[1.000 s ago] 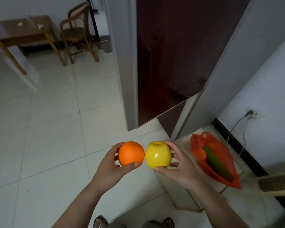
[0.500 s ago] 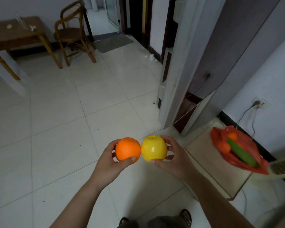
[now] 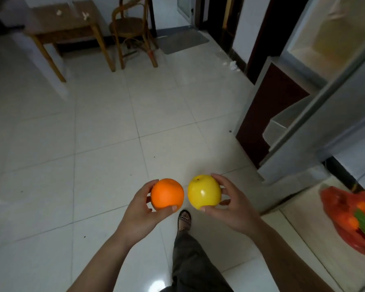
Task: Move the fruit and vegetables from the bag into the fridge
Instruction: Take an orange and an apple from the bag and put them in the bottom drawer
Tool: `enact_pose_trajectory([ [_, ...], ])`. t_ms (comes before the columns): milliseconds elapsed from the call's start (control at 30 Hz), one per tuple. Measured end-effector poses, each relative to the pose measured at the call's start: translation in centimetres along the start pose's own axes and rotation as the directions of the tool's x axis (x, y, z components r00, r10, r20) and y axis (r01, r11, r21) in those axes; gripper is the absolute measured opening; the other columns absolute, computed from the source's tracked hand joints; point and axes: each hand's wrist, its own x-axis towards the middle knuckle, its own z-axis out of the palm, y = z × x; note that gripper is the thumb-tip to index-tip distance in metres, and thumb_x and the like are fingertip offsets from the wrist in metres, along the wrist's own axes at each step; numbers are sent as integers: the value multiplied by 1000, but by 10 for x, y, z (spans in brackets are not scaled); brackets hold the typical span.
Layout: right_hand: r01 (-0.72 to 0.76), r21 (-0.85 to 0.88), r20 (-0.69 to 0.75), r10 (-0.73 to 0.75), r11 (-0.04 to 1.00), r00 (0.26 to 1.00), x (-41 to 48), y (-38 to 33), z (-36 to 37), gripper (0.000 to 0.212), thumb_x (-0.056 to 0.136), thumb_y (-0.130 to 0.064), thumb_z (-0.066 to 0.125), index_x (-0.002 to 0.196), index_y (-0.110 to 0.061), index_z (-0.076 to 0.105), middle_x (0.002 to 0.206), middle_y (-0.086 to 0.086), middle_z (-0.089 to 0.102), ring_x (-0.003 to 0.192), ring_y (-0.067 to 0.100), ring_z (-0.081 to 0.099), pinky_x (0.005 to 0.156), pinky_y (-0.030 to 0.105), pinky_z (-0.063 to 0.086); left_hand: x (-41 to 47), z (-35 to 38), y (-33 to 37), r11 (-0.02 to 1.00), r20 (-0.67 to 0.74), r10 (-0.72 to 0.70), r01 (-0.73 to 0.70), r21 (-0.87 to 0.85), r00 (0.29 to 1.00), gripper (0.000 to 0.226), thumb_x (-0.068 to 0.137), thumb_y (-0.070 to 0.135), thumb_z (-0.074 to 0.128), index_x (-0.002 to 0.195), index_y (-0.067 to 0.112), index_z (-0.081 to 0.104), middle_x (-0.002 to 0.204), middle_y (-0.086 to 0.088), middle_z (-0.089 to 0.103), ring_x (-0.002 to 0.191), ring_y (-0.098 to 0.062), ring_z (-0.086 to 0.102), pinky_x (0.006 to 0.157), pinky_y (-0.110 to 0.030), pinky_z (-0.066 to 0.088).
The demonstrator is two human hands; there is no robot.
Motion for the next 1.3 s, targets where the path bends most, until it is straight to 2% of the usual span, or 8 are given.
enact_pose_trajectory([
  [400, 102, -15, 162, -98, 995, 982, 230, -79, 26, 80, 57, -43, 79, 126, -46, 39, 128, -18, 44, 109, -5, 46, 71, 13, 42, 155, -128, 51, 999, -202, -45, 50, 17, 978, 80, 58, 49, 81, 126, 37, 40, 125, 9, 46, 99, -6, 52, 68, -15, 42],
  [567, 116, -18, 149, -112, 993, 982, 296, -103, 22, 79, 55, -46, 75, 124, -47, 37, 128, -16, 45, 107, -4, 47, 69, 14, 42, 216, -143, 74, 1000, -267, -20, 26, 18, 963, 66, 71, 29, 78, 123, 37, 39, 123, 8, 45, 103, -14, 49, 66, -14, 39],
  [767, 59, -18, 31, -58, 998, 998, 356, -103, -17, 77, 65, -33, 82, 128, -44, 38, 127, -17, 43, 106, -7, 45, 68, 12, 42, 324, -128, 110, 999, -122, 40, -38, 16, 992, 73, 70, 32, 78, 132, 31, 39, 126, 9, 43, 107, -16, 50, 69, -17, 43],
  [967, -20, -19, -198, 16, 1000, 980, 420, -97, -74, 77, 66, -36, 81, 125, -48, 33, 127, -16, 41, 107, 0, 47, 71, 14, 46, 457, -101, 154, 988, 94, 135, -141, 63, 986, 72, 71, 30, 78, 130, 33, 36, 126, 8, 40, 108, -17, 48, 74, -24, 43],
  [1067, -75, -5, -337, 69, 997, 939, 443, -102, -105, 78, 67, -35, 81, 127, -44, 33, 126, -14, 41, 105, -2, 47, 69, 11, 45, 518, -87, 197, 969, 224, 207, -232, 91, 952, 76, 70, 27, 79, 133, 28, 37, 124, 7, 43, 105, -14, 50, 67, -16, 40],
  [1167, -106, 27, -467, 106, 994, 878, 463, -101, -134, 80, 65, -33, 82, 129, -41, 35, 131, -9, 42, 110, 8, 50, 72, 13, 45, 570, -68, 244, 938, 351, 281, -333, 96, 893, 81, 61, 41, 84, 129, 33, 40, 122, 9, 47, 103, -11, 53, 68, -16, 41],
  [1233, -120, 44, -543, 124, 992, 830, 471, -97, -153, 80, 65, -33, 83, 129, -41, 36, 132, -6, 43, 112, 15, 51, 77, 20, 49, 597, -49, 270, 909, 443, 319, -403, 106, 838, 85, 53, 52, 82, 125, 36, 40, 121, 10, 48, 101, -9, 53, 68, -15, 41],
  [1300, -161, 48, -597, 157, 986, 787, 471, -94, -172, 79, 65, -34, 82, 127, -45, 34, 132, -7, 43, 112, 17, 51, 83, 31, 53, 617, -24, 292, 890, 516, 334, -444, 102, 789, 79, 60, 41, 85, 126, 35, 41, 122, 8, 48, 101, -10, 53, 69, -14, 40],
])
